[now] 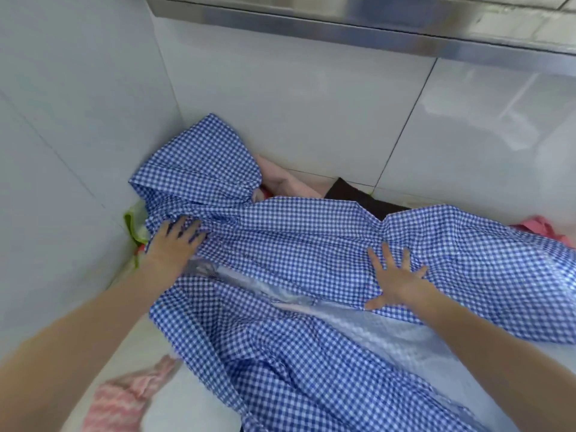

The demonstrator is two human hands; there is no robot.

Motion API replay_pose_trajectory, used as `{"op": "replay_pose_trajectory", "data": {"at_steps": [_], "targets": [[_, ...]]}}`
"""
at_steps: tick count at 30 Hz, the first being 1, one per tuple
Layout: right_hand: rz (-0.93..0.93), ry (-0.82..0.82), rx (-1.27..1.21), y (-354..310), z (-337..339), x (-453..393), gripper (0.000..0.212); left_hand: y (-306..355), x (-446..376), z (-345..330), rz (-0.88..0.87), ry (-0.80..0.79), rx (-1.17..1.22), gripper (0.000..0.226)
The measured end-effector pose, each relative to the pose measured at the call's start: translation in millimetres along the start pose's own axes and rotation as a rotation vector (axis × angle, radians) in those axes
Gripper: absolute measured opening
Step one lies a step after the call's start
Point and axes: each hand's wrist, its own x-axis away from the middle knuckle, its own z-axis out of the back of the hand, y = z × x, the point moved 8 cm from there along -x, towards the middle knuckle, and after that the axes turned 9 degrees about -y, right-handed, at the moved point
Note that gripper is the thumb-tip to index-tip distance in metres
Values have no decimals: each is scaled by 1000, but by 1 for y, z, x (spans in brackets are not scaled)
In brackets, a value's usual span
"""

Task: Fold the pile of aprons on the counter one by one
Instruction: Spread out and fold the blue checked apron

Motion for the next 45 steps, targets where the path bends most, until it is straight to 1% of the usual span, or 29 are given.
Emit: {"op": "replay_pose_trajectory", "data": {"at_steps": [2,3,6,7,8,10,11,12,13,14,15,16,17,18,20,21,22,24,27,29,32,34,36,37,38,39,40,42,45], "targets": [[-10,9,8,0,2,2,123,9,10,-1,-66,-8,88,69],[-6,16,13,-3,4,6,123,21,17,0,-122,37,136,74],[103,141,32,-27,17,21,117,61,50,30,-316,424,191,77],[160,210,59,-37,19,29,109,72,61,35,-373,481,208,75],[222,275,86,-48,22,35,98,77,63,35,-416,466,242,72],[330,400,107,-63,22,50,74,72,55,32,-345,370,224,68],[389,476,46,-68,24,60,60,64,56,34,-305,353,250,66],[459,559,-38,-72,28,71,44,56,60,38,-284,407,271,64],[519,618,-134,-74,31,84,30,49,71,46,-291,571,314,59],[586,619,-240,-77,31,95,20,49,83,53,-347,696,367,52],[622,537,-315,-82,25,102,17,54,96,57,-443,793,451,44],[638,399,-339,-88,13,106,17,66,109,58,-566,804,504,38],[636,237,-304,-96,-3,108,19,83,114,57,-680,706,571,32],[609,119,-218,-101,-20,106,19,101,110,50,-742,536,624,31],[495,27,14,-98,-48,98,18,137,94,17,-743,92,593,44],[427,36,63,-90,-58,92,36,145,87,4,-695,-40,541,59],[374,47,48,-83,-66,86,56,144,81,-5,-633,-117,520,74],[309,52,-18,-71,-81,81,76,134,71,-16,-506,-201,532,94],[313,24,-71,-68,-93,81,68,115,61,-20,-498,-190,548,98],[388,-13,-207,-72,-95,86,54,102,63,-20,-562,-184,705,87],[502,-131,-241,-82,-95,100,41,79,75,-34,-653,-356,915,67],[518,-306,-169,-87,-102,111,30,58,81,-51,-635,-416,798,59],[453,-438,-53,-79,-100,121,13,30,74,-63,-519,-311,620,45],[390,-434,15,-70,-91,126,18,18,68,-66,-445,-244,559,39],[321,-388,80,-59,-78,127,35,10,64,-68,-383,-199,523,38],[250,-318,118,-46,-61,126,50,7,62,-66,-332,-161,486,41],[198,-252,109,-34,-44,126,55,8,64,-60,-297,-133,450,45],[150,-150,37,-17,-13,131,39,22,66,-41,-292,-72,402,58],[163,-37,-98,-5,11,135,15,70,81,-5,-512,-141,628,68]]}}
